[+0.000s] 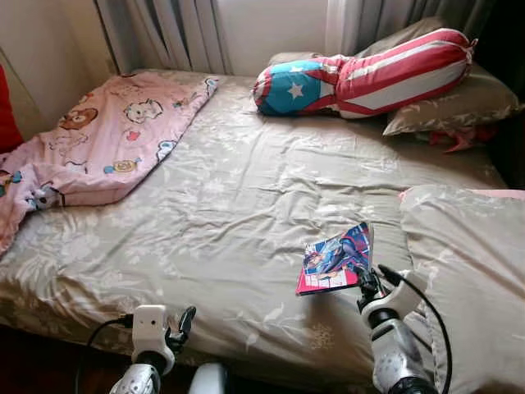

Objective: Clean up the room

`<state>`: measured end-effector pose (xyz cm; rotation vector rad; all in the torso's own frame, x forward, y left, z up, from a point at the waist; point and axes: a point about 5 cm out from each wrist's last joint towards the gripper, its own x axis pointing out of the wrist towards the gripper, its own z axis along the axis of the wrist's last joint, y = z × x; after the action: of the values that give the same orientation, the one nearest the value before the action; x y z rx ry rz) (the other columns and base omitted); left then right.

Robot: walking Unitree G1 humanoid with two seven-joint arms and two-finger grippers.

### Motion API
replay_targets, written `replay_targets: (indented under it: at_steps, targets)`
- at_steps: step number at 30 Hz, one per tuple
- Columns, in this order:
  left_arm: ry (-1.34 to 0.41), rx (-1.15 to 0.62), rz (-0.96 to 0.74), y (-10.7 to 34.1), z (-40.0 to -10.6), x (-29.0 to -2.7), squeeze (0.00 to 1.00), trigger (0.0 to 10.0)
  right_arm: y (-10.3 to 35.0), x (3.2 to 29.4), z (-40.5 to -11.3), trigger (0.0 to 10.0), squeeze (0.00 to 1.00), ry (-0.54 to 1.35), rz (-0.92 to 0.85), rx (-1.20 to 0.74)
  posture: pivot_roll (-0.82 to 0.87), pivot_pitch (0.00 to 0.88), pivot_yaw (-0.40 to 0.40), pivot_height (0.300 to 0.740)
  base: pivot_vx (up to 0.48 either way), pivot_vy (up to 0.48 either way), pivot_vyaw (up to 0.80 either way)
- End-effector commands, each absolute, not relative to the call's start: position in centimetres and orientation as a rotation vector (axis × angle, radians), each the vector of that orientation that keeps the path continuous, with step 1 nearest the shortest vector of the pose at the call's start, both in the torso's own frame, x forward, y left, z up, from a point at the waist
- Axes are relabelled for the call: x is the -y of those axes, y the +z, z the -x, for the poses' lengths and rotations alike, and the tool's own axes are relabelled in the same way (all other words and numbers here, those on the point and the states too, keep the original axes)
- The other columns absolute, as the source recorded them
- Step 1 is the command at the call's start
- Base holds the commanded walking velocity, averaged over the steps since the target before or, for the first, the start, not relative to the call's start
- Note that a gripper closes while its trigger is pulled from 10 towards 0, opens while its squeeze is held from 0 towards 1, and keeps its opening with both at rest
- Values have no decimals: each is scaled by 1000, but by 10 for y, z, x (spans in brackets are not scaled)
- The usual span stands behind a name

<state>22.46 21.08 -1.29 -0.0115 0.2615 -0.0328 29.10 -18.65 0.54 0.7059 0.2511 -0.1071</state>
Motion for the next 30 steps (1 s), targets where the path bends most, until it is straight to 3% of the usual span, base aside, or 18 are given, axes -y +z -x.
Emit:
replay_targets:
  at_steps: [1,5,8,24,26,27,28,29,30]
  targets:
    - [-45,-280,-11,-14,-222,-215,0,10000,10,188,-296,10000,0,-85,-739,-236,64,99,38,650,0,0,0]
    - [-67,-291,-33,-14,-210,-218,0,10000,3,200,-293,10000,0,-93,-652,-334,83,132,58,650,0,0,0]
    - [-94,-297,-51,-13,-203,-218,0,10000,-3,204,-288,10000,0,-134,-703,-375,108,157,69,650,0,0,0]
    - [-127,-327,-68,-6,-178,-218,0,10000,-5,199,-290,10000,0,-100,-657,-442,135,216,88,650,0,0,0]
    - [-127,-331,-68,-5,-177,-218,0,10000,-5,201,-289,10000,59,-111,-659,-439,135,219,89,650,0,0,0]
    - [-127,-333,-67,-5,-176,-218,0,10000,-5,202,-288,10000,302,-119,-652,-438,135,219,89,650,0,0,0]
    - [-127,-335,-67,-5,-176,-217,0,10000,-6,203,-288,10000,302,-125,-647,-439,135,219,89,650,0,0,0]
    - [-127,-337,-67,-5,-176,-217,0,10000,-6,204,-287,10000,604,-134,-632,-444,135,219,89,650,0,0,0]
    - [-127,-340,-66,-5,-175,-217,0,10000,-8,207,-285,10000,675,-150,-615,-451,131,223,90,650,0,0,0]
